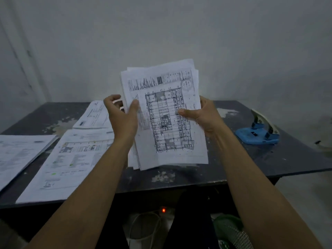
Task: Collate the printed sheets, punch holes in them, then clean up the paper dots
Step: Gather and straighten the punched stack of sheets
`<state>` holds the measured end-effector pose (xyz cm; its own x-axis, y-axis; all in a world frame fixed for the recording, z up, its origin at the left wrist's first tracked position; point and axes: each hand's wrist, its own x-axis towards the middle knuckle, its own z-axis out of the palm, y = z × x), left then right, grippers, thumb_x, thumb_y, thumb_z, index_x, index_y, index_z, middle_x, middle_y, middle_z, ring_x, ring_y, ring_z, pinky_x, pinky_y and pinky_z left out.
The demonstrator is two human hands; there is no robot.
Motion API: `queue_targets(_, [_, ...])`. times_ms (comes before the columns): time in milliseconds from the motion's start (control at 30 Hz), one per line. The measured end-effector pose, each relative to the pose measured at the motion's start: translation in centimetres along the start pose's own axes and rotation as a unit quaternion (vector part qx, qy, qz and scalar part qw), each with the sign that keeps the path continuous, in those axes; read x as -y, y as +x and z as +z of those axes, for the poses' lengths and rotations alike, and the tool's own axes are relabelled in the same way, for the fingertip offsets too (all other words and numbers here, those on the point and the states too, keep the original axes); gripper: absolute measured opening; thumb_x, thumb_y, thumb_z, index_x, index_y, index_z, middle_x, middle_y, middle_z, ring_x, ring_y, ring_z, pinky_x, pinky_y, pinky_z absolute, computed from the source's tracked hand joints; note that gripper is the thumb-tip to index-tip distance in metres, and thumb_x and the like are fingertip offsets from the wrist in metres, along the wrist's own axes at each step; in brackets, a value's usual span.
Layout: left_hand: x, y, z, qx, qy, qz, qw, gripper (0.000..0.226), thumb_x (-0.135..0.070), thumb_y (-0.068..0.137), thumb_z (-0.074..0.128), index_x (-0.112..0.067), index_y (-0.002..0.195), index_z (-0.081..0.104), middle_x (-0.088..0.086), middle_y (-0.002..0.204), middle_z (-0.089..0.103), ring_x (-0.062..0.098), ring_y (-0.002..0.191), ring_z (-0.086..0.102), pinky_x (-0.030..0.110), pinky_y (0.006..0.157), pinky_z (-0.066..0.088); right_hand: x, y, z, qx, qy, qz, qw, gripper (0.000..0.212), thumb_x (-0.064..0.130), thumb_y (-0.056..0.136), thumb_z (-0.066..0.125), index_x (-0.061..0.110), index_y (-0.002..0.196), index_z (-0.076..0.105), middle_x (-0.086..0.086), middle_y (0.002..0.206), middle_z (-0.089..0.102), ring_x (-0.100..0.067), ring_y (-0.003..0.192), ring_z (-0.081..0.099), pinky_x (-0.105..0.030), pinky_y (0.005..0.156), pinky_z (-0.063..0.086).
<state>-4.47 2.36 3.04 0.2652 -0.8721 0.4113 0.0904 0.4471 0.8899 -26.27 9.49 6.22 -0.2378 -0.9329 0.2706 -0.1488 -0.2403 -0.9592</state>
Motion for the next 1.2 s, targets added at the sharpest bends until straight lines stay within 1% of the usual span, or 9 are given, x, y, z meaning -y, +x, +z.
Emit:
queue_targets(100, [-2.7, 0.4, 0.7, -0.004, -0.039, 0.045, 0.998, 0.045, -0.023, 0.092, 0.068, -0.032, 0.126, 0.039, -0.014, 0.106, 0.063, -0.015, 0.085, 0.064, 0.004, 0.064, 0.048, 0.9, -0.1, 0.4, -0.055, -0.012, -0.069, 0.996, 0.045, 0.011, 0.074, 0.085, 0.009, 0.115, 0.067, -0.001, 0.105, 0.075, -0.017, 0.095, 0.073, -0.035, 0.084, 0.059])
queue_targets(233, [-2.4, -0.6, 0.2, 0.019, -0.017, 0.073, 0.997, 0.028, -0.037, 0.095, 0.063, -0.028, 0.119, 0.052, -0.017, 0.103, 0.065, -0.011, 0.087, 0.064, 0.008, 0.065, 0.052, 0.1, -0.9, 1.0, -0.091, -0.010, -0.093, 0.991, 0.041, 0.016, 0.078, 0.083, 0.016, 0.114, 0.064, 0.006, 0.101, 0.074, -0.007, 0.088, 0.072, -0.018, 0.070, 0.057])
queue_targets(400, [0.0, -2.0, 0.0, 0.066, 0.047, 0.046, 0.996, 0.016, -0.042, 0.100, 0.052, -0.028, 0.094, 0.056, -0.001, 0.096, 0.068, 0.012, 0.087, 0.068, 0.033, 0.068, 0.060, -2.5, -1.7, 2.0, -0.117, 0.005, -0.041, 0.992, 0.026, 0.018, 0.085, 0.076, 0.016, 0.110, 0.068, 0.008, 0.097, 0.073, -0.009, 0.090, 0.071, -0.023, 0.073, 0.057])
queue_targets(533, [-1.5, -1.4, 0.7, 0.066, 0.064, 0.086, 0.992, 0.016, -0.042, 0.103, 0.046, -0.030, 0.092, 0.049, -0.014, 0.086, 0.062, -0.008, 0.076, 0.061, 0.010, 0.059, 0.047, -1.4, -1.2, 2.0, -0.144, 0.003, -0.065, 0.987, 0.033, 0.019, 0.087, 0.074, 0.009, 0.118, 0.067, 0.004, 0.102, 0.073, -0.003, 0.087, 0.069, -0.013, 0.068, 0.056])
queue_targets(633, [-2.4, -1.4, 0.7, 0.062, 0.060, 0.116, 0.989, 0.023, -0.046, 0.101, 0.048, -0.023, 0.097, 0.050, -0.014, 0.081, 0.059, -0.009, 0.068, 0.057, 0.007, 0.055, 0.044, -0.5, -1.0, 1.5, -0.147, 0.003, -0.084, 0.985, 0.036, 0.020, 0.085, 0.077, 0.012, 0.118, 0.066, 0.001, 0.106, 0.073, -0.011, 0.092, 0.071, -0.023, 0.075, 0.059])
queue_targets(800, [-1.9, -2.0, 0.5, 0.065, 0.043, 0.110, 0.991, 0.020, -0.045, 0.100, 0.050, -0.026, 0.106, 0.054, -0.014, 0.095, 0.066, -0.007, 0.084, 0.066, 0.009, 0.060, 0.051, -1.6, -1.7, 1.8, -0.158, 0.020, -0.072, 0.985, 0.025, 0.019, 0.088, 0.072, 0.016, 0.113, 0.067, 0.003, 0.103, 0.074, -0.015, 0.095, 0.071, -0.034, 0.083, 0.059])
queue_targets(1000, [-3.1, -1.8, 1.0, 0.035, 0.028, 0.129, 0.991, 0.018, -0.047, 0.100, 0.049, -0.029, 0.101, 0.055, -0.016, 0.092, 0.067, -0.002, 0.084, 0.067, 0.015, 0.063, 0.055, -0.7, -1.4, 2.2, -0.176, 0.008, -0.108, 0.978, 0.014, 0.019, 0.090, 0.068, 0.023, 0.103, 0.066, 0.010, 0.095, 0.073, -0.003, 0.084, 0.069, -0.015, 0.065, 0.054])
queue_targets(1133, [-3.5, -1.8, 0.4, 0.039, 0.009, 0.132, 0.990, 0.009, -0.045, 0.100, 0.052, -0.037, 0.096, 0.054, -0.027, 0.087, 0.066, -0.005, 0.081, 0.066, 0.009, 0.060, 0.050, -1.2, -2.0, 1.6, -0.167, 0.022, -0.096, 0.981, 0.024, 0.018, 0.085, 0.071, 0.016, 0.108, 0.063, -0.001, 0.104, 0.073, -0.018, 0.094, 0.071, -0.039, 0.078, 0.060])
queue_targets(1200, [-3.4, -1.9, 0.2, 0.048, 0.005, 0.128, 0.991, 0.010, -0.043, 0.101, 0.050, -0.036, 0.095, 0.055, -0.027, 0.085, 0.067, -0.005, 0.079, 0.066, 0.010, 0.060, 0.050, -1.8, -2.2, 1.6, -0.163, 0.027, -0.092, 0.982, 0.029, 0.018, 0.085, 0.070, 0.012, 0.112, 0.062, -0.003, 0.107, 0.072, -0.020, 0.097, 0.070, -0.044, 0.084, 0.059])
